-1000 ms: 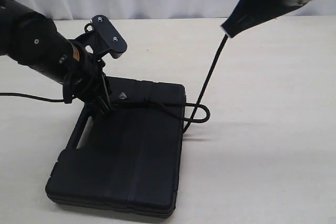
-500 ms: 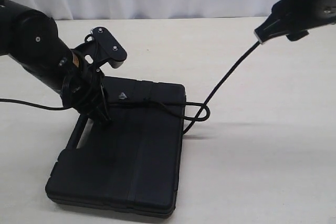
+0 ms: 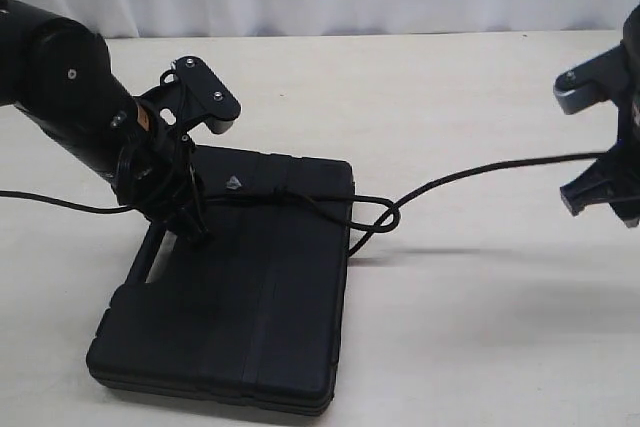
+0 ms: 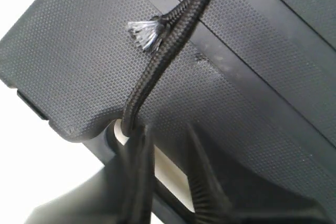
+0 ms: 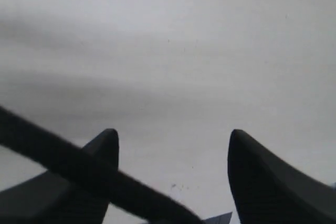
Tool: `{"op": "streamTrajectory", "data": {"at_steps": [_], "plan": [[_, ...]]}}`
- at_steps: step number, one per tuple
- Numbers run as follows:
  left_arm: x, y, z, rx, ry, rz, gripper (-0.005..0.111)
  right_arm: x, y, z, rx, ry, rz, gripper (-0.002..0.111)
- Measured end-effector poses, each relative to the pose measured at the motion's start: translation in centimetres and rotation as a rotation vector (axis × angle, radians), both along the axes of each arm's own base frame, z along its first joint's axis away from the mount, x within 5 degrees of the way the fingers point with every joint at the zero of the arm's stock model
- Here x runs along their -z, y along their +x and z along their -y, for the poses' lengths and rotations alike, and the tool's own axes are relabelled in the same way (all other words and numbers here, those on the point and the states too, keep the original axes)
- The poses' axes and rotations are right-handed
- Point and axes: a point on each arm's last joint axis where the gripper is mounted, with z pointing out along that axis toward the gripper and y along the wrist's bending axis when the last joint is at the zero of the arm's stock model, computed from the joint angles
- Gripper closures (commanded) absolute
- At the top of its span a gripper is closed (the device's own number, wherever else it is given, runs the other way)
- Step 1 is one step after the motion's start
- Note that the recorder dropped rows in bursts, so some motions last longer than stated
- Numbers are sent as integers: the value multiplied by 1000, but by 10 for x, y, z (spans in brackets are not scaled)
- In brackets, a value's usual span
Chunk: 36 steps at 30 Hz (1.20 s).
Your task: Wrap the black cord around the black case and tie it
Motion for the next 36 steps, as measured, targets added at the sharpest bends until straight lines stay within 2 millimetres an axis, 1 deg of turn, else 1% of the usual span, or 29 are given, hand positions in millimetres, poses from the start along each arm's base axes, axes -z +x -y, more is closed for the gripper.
{"op": "streamTrajectory", "data": {"at_steps": [2,5,9,10,11,12,13,14,15,16,17,18,19,20,21,22,23,24,25,26,27,28,29,30,31,32,33,36], "plan": [[0,0,0,0,0,0,85,15,3,9,44,-21,-73,50],[0,0,1,-7,-12,-4,85,28,6,17,76,-57,-147,50],[0,0,1,-10,-17,-2,85,19,14,14,81,-27,-119,50],[0,0,1,-10,-18,0,85,8,18,9,76,42,-94,50],[0,0,1,-12,-20,1,85,3,18,6,67,81,-88,51],[-1,1,2,-3,-19,5,85,-9,16,-5,31,212,-83,52],[-2,2,2,3,-21,11,85,-14,13,-10,-2,272,-89,55],[-8,4,4,7,-28,26,85,-22,7,-24,-74,437,-103,57],[-13,5,4,6,-37,35,85,-25,5,-32,-100,523,-104,64],[-21,4,4,4,-50,40,86,-34,1,-47,-193,695,-92,69],[-27,2,4,0,-62,45,86,-37,0,-56,-253,772,-81,79],[-36,-3,3,-9,-84,40,92,-39,-4,-72,-367,865,-63,92],[-47,-12,2,-12,-121,16,96,-35,-9,-88,-466,896,-47,98],[-51,-16,2,2,-134,1,107,-30,-14,-99,-516,891,-47,104],[-60,-30,4,53,-152,-49,107,-20,-20,-111,-570,867,-41,104],[-62,-38,4,76,-150,-75,107,-17,-23,-116,-586,854,-38,104],[-60,-55,10,130,-145,-126,107,-16,-25,-123,-607,842,-36,104],[-56,-68,14,177,-128,-156,107,-17,-27,-127,-621,840,-36,104],[-47,-89,24,265,-89,-192,107,-22,-29,-129,-633,844,-23,104],[-41,-101,28,312,-55,-210,107,-25,-30,-129,-637,844,-13,104],[-35,-114,31,352,-17,-224,107,-29,-31,-129,-641,846,5,104],[-22,-135,34,406,53,-256,107,-34,-32,-128,-644,846,25,104],[-17,-144,34,433,80,-260,107,-37,-33,-127,-641,849,36,104],[-5,-157,35,463,110,-265,107,-39,-34,-127,-639,851,44,104],[1,-162,35,470,122,-266,107,-39,-34,-127,-637,852,45,104],[13,-165,34,462,141,-267,107,-40,-35,-126,-635,853,48,104],[24,-165,35,452,159,-267,107,-40,-35,-126,-635,853,48,104],[45,-161,39,444,207,-298,107,-40,-35,-126,-635,853,48,104]]}}
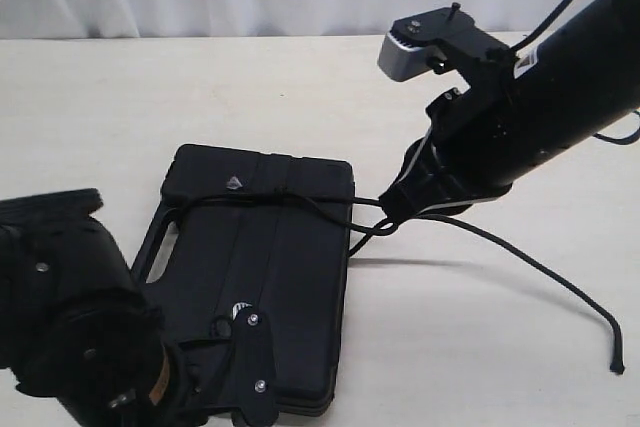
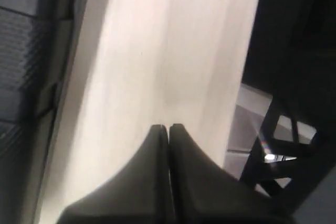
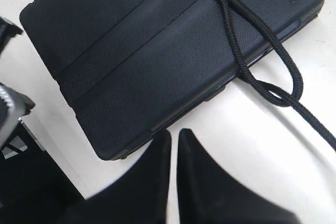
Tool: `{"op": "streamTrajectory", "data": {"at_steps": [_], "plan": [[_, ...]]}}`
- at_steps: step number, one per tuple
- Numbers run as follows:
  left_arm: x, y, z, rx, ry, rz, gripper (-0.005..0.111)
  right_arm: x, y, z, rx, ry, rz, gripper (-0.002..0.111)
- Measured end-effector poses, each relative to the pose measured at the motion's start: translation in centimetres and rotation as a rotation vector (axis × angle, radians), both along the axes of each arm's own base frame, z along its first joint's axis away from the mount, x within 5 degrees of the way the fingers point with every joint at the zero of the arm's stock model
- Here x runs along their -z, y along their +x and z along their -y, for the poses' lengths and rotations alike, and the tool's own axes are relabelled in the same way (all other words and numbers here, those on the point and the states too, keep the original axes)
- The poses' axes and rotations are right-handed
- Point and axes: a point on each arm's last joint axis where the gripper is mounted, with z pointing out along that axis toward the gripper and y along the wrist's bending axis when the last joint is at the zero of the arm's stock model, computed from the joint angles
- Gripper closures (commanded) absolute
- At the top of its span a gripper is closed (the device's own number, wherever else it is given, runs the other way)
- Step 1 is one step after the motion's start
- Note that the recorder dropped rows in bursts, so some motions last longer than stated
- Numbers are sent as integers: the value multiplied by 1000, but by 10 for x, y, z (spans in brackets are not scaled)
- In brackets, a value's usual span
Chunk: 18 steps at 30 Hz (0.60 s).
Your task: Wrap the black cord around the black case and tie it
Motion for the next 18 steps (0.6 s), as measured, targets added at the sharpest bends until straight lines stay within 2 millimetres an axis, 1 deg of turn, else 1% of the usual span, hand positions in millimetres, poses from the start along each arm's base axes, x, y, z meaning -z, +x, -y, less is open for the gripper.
{"op": "streamTrajectory", "data": {"at_steps": [1,2,4,5,9,14,16,18], "plan": [[9,3,1,8,32,7,107,0,0,0,0,0,0,104],[13,5,1,8,48,22,107,0,0,0,0,0,0,104],[17,17,5,-6,57,92,107,0,0,1,-3,-8,4,104],[16,26,7,-49,34,126,107,1,0,1,-5,-15,7,104],[15,47,4,-137,-39,177,107,1,1,2,-7,-25,12,104],[10,86,-10,-278,-135,273,107,2,2,5,11,-60,20,104],[5,99,-11,-339,-188,307,107,3,4,7,35,-82,28,104],[1,110,-8,-378,-257,349,107,3,5,9,53,-100,31,104]]}}
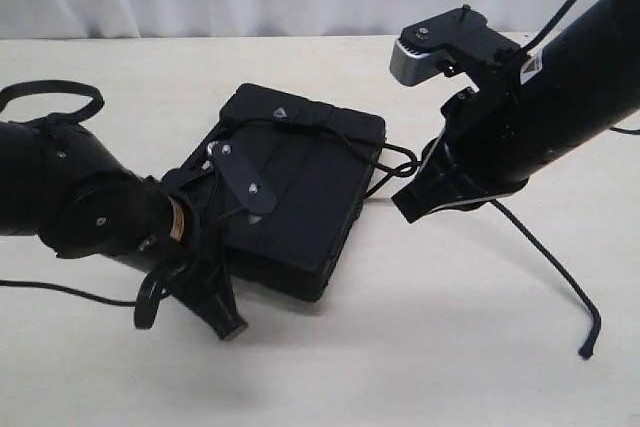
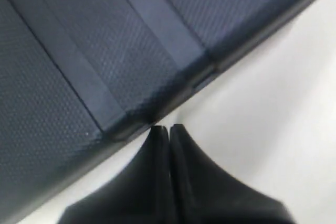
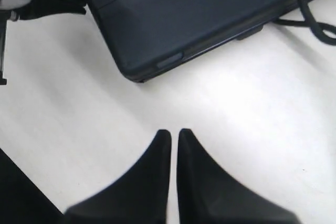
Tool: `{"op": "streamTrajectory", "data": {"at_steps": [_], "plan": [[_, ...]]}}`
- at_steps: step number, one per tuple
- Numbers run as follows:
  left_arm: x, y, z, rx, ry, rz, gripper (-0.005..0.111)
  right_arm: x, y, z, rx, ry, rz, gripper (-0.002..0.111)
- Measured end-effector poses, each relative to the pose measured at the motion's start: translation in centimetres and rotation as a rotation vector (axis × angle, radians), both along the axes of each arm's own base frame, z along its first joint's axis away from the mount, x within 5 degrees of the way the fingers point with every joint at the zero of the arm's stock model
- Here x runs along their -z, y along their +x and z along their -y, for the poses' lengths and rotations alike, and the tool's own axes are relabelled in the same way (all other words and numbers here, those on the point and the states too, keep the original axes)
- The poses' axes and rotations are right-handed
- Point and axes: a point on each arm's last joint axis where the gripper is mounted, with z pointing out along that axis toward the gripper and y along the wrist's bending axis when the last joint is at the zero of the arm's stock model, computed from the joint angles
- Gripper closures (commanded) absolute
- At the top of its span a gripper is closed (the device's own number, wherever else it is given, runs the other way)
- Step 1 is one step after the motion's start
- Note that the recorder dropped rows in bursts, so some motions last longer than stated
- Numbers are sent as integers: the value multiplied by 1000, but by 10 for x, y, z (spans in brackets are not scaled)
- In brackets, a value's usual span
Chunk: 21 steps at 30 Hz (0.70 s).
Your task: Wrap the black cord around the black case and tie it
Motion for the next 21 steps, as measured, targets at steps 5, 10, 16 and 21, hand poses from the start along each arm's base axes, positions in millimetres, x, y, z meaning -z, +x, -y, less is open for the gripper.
{"op": "streamTrajectory", "data": {"at_steps": [5,10,16,21], "plan": [[0,21,17,-10,-101,91,107,0,1,2,11,-17,7,104],[19,37,32,-10,-81,68,107,4,11,14,100,-144,74,104],[7,40,35,-28,-87,60,107,49,49,53,342,-369,17,104],[-46,37,32,-39,-201,172,107,73,62,70,405,-406,-92,104]]}}
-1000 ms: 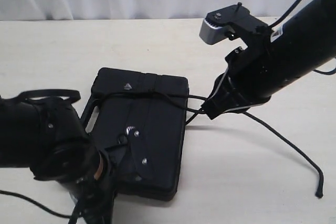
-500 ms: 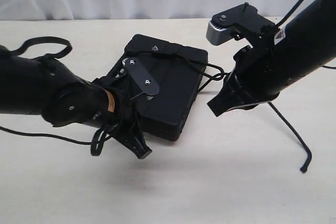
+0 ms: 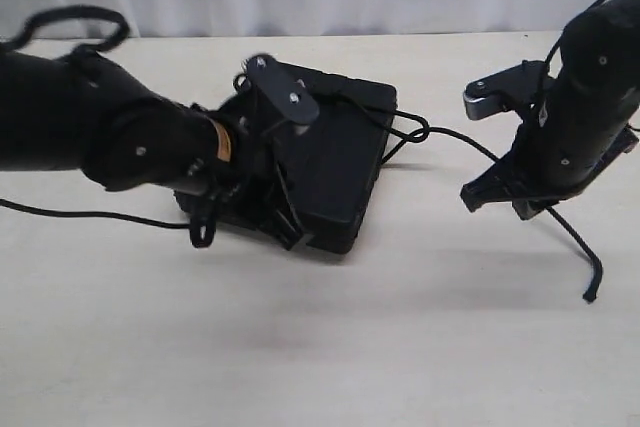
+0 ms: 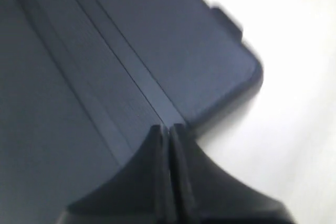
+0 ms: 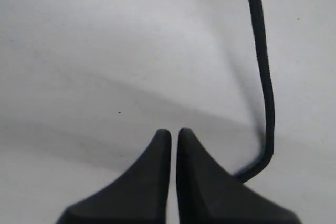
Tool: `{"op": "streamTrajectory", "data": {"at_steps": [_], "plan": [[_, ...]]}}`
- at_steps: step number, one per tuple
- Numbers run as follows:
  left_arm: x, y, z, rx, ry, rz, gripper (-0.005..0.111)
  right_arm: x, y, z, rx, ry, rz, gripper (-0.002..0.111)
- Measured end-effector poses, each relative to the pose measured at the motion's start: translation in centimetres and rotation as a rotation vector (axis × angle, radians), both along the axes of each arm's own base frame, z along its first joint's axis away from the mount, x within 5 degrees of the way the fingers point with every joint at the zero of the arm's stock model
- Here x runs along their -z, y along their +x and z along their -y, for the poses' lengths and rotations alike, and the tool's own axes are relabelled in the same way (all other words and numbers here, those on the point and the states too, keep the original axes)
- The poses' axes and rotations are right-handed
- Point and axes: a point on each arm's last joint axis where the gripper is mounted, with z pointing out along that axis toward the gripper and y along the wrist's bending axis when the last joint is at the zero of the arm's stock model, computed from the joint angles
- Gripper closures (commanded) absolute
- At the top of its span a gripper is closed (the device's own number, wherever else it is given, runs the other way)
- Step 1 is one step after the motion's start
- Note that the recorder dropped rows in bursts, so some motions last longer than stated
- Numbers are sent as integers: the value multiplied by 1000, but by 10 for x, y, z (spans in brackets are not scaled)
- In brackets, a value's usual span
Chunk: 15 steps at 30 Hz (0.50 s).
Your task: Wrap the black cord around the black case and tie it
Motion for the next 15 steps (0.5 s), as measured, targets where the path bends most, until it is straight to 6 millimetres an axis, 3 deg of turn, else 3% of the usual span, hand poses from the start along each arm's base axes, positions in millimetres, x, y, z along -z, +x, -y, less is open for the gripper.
{"op": "streamTrajectory", "data": {"at_steps": [3,7,10,15], "plan": [[-42,-9,-8,-7,-89,91,107,-21,1,-6,-26,69,46,104],[-104,-30,-27,-39,-245,215,107,-64,-18,-21,-97,207,171,104],[-148,-55,-49,-46,-347,310,107,-97,-41,-29,-162,283,299,104],[-195,-104,-92,-44,-494,462,107,-141,-95,-27,-251,392,567,104]]}}
